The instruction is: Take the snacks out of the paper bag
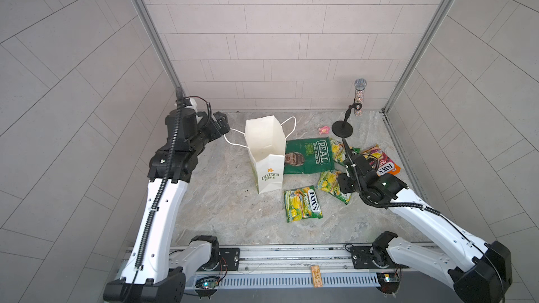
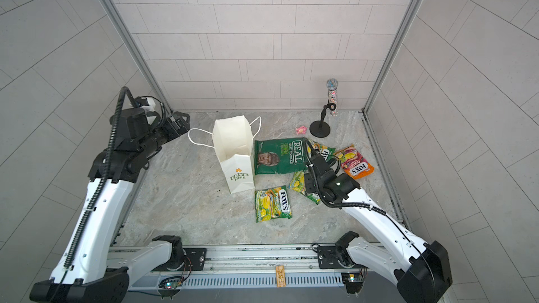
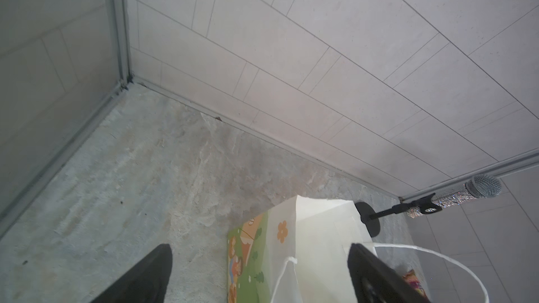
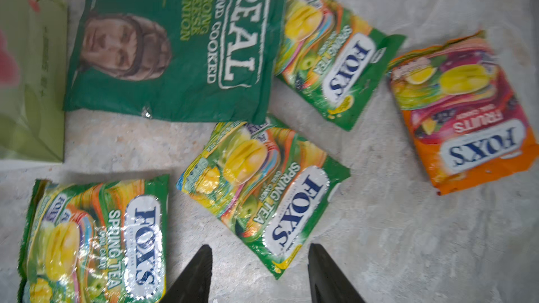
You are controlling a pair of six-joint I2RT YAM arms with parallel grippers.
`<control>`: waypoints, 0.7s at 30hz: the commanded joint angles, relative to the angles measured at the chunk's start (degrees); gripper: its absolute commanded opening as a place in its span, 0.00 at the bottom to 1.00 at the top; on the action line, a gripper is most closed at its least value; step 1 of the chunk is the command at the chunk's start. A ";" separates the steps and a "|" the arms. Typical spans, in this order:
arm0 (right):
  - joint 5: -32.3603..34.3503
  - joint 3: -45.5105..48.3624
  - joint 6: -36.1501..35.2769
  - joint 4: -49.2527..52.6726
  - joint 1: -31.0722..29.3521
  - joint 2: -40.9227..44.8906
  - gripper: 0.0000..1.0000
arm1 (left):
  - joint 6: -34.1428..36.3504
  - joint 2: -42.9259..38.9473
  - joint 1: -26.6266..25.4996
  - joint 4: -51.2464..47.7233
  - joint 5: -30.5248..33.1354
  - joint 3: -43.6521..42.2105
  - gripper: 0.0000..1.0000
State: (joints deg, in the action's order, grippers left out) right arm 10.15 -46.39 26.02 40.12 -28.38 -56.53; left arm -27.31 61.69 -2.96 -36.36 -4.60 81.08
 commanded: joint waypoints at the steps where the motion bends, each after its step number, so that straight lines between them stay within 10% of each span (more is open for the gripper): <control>1: 8.77 0.52 2.22 -1.12 4.31 2.19 0.55 | 6.44 -1.49 0.45 -3.22 10.54 4.44 1.00; 10: 25.22 3.09 3.57 -12.31 15.67 4.21 0.55 | 3.47 -5.78 0.58 1.08 42.13 -1.94 1.00; 21: 35.38 6.52 1.86 -18.90 21.73 3.53 0.55 | -7.96 -11.38 0.68 6.50 45.71 -23.85 1.00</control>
State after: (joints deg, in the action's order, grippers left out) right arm 40.82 -41.74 28.45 24.05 -7.49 -53.01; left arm -32.05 51.79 -2.61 -32.99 38.68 60.07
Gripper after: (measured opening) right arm 0.550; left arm 0.998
